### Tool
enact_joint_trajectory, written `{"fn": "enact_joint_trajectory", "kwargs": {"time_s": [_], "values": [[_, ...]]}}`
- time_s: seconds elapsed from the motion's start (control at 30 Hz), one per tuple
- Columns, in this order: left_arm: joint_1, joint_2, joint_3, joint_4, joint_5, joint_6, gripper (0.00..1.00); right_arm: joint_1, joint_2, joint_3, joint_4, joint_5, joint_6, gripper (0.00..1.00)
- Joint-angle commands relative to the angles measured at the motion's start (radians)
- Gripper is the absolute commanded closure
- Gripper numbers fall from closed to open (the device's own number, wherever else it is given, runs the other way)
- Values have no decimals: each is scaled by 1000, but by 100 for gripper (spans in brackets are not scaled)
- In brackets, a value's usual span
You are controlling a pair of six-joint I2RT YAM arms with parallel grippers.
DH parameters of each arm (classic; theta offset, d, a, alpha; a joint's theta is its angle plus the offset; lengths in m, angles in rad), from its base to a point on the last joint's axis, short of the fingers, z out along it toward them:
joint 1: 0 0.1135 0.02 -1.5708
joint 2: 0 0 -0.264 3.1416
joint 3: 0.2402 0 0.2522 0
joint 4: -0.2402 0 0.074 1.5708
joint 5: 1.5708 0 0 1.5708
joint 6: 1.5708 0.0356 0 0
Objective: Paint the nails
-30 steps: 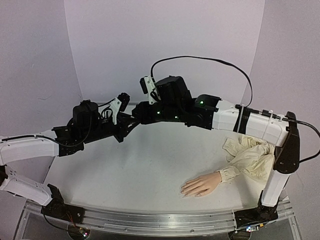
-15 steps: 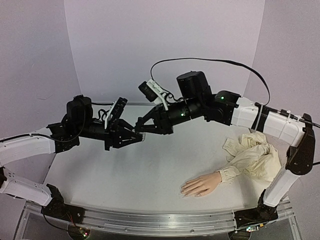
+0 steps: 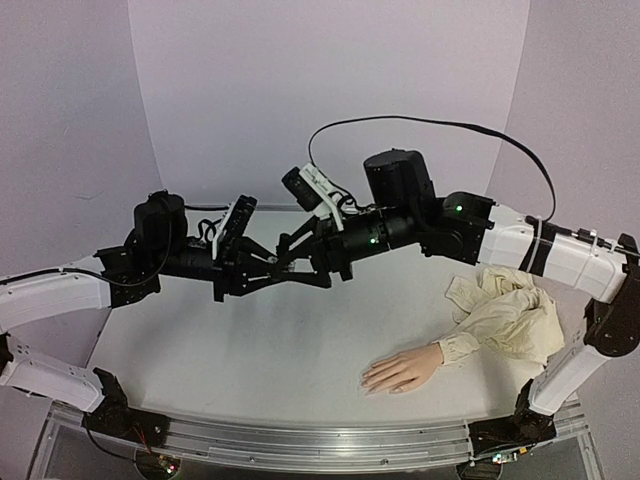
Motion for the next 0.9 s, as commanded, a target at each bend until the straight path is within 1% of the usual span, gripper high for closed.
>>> {"fn": "enact_joint_trajectory", "kwargs": {"time_s": [0.0, 0.03, 0.1, 0.2, 0.27, 0.4, 0.5, 0.7, 0.87], "values": [[1, -57, -34, 56, -385, 67, 100, 11, -68, -19, 53, 234, 114, 22], [-5, -61, -40, 56, -433, 74, 100, 11, -69, -20, 62, 261, 137, 18], [-15, -72, -49, 56, -515, 84, 100, 12, -70, -20, 75, 341, 191, 16], [-32, -78, -56, 58, -596, 78, 100, 12, -60, -20, 98, 478, 298, 17], [-40, -71, -51, 58, -617, 75, 100, 12, -43, -13, 122, 534, 353, 21], [-52, -52, -39, 56, -640, 71, 100, 12, 29, 59, 135, 559, 393, 32], [-58, -44, -32, 57, -651, 68, 100, 14, 76, 102, 133, 567, 406, 39], [-63, -23, -21, 57, -673, 63, 100, 15, 126, 146, 133, 579, 410, 46], [-64, -6, -9, 57, -655, 56, 100, 14, 143, 156, 133, 583, 401, 66]]}}
